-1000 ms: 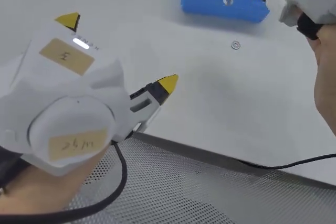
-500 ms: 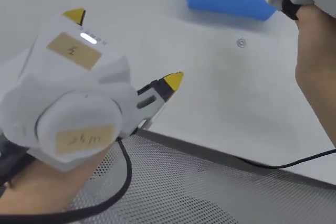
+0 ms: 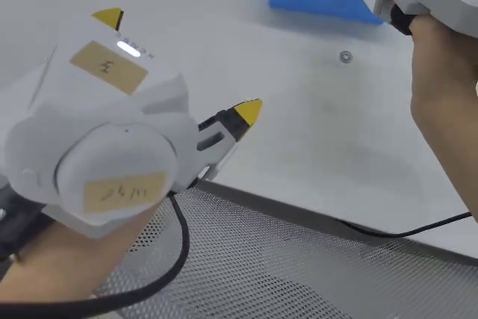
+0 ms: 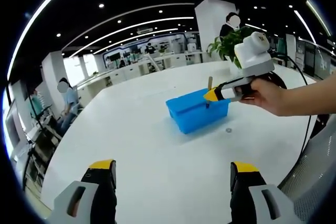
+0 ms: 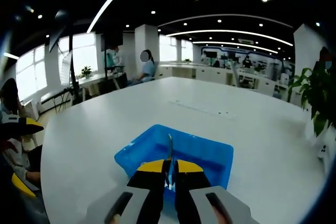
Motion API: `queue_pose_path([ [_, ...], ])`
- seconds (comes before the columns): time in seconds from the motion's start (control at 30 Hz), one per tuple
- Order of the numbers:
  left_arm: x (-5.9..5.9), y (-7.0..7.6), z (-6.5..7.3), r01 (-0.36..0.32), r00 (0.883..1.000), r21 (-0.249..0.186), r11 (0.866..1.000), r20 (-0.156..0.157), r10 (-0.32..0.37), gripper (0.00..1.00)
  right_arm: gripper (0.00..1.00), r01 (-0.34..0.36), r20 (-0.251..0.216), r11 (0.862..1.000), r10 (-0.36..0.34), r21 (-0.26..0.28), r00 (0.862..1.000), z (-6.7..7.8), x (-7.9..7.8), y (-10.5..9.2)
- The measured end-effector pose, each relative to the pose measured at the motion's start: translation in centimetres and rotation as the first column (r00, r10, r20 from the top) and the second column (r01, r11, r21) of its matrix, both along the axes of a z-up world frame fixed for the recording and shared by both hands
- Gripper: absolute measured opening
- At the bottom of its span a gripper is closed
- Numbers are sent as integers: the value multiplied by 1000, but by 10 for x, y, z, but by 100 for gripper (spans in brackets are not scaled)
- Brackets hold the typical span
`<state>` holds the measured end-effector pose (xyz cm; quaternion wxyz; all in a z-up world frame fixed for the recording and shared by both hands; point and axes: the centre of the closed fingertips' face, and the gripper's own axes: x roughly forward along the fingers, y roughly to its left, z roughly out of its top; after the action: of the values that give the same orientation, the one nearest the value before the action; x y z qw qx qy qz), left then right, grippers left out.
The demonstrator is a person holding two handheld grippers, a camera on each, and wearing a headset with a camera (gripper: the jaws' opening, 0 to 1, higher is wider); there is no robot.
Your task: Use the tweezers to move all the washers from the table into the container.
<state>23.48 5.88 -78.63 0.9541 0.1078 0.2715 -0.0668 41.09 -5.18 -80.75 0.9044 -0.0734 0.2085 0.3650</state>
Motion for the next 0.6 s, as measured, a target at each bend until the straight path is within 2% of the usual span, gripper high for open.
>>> queue_pose_path([
  [0.13,0,0,1,-1,1000,1,1000,1,1,92,3,9,-2,1000,-9,2,1000,2,0,-3],
  [0.23,0,1,1,-3,1000,0,1000,3,3,92,3,12,19,999,-13,38,1000,24,-6,-7],
  [0.4,-1,0,1,1,1000,1,1000,4,-1,92,3,2,40,998,-5,67,999,49,-22,-15],
  [0.5,-1,0,1,1,1000,-1,1000,5,-1,92,3,-10,44,997,7,76,999,59,-33,-19],
  [0.6,-1,0,1,-1,1000,-2,1000,6,1,92,3,-18,40,997,16,73,999,61,-44,-24],
])
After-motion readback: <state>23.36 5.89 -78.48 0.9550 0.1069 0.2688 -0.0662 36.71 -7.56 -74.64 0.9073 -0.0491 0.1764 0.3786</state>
